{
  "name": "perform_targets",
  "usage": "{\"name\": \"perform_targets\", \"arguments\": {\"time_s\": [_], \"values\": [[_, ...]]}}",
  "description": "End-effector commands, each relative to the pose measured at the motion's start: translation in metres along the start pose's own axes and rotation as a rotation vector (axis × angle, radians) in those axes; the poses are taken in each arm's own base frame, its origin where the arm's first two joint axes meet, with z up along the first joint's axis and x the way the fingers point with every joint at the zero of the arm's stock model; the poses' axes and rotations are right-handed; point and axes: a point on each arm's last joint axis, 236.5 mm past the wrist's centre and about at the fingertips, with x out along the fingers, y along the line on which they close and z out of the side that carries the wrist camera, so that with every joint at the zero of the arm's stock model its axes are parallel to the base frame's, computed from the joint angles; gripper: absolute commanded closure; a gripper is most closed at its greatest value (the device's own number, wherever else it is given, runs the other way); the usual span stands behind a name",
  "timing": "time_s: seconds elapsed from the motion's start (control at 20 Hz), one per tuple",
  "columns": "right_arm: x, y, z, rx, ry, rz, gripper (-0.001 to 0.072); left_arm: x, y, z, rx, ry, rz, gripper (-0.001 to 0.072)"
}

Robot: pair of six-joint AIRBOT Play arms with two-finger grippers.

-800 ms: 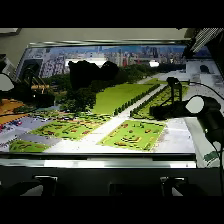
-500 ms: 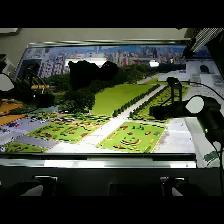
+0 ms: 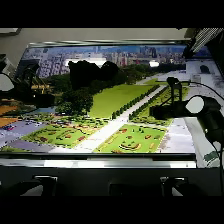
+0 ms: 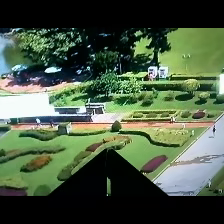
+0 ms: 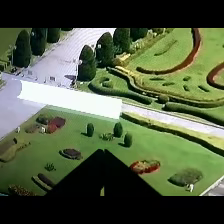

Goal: Fold the clothes and pants, and hang the long-sleeved shirts on hangers.

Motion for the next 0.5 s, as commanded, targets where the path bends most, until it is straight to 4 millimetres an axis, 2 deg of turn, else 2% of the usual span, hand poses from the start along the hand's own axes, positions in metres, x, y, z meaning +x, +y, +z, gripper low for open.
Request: {"name": "perform_targets", "arguments": {"time_s": [0.0,0.1,0.15,0.2,0.25,0.45], "values": [[0.0,0.001,0.0,-0.001,-0.001,0.001,0.0678,0.0,0.0,0.002,0.001,-0.007,0.0,0.0688],[0.0,0.001,0.0,-0.001,-0.001,0.001,0.0678,0.003,0.001,0.005,0.0,-0.015,0.002,0.0687],[0.0,0.001,0.0,-0.001,-0.001,0.001,0.0678,0.004,0.001,0.006,-0.001,-0.018,0.002,0.0652],[0.0,0.001,0.0,-0.001,-0.001,0.001,0.0678,0.005,0.002,0.013,-0.007,-0.046,0.004,0.0406],[0.0,0.001,0.0,-0.001,-0.001,0.001,0.0678,0.006,0.002,0.024,-0.083,-0.088,0.003,-0.0013],[0.0,0.001,0.0,-0.001,-0.001,0.001,0.0678,0.011,0.003,0.101,-0.113,-0.355,-0.001,-0.0013]]}}
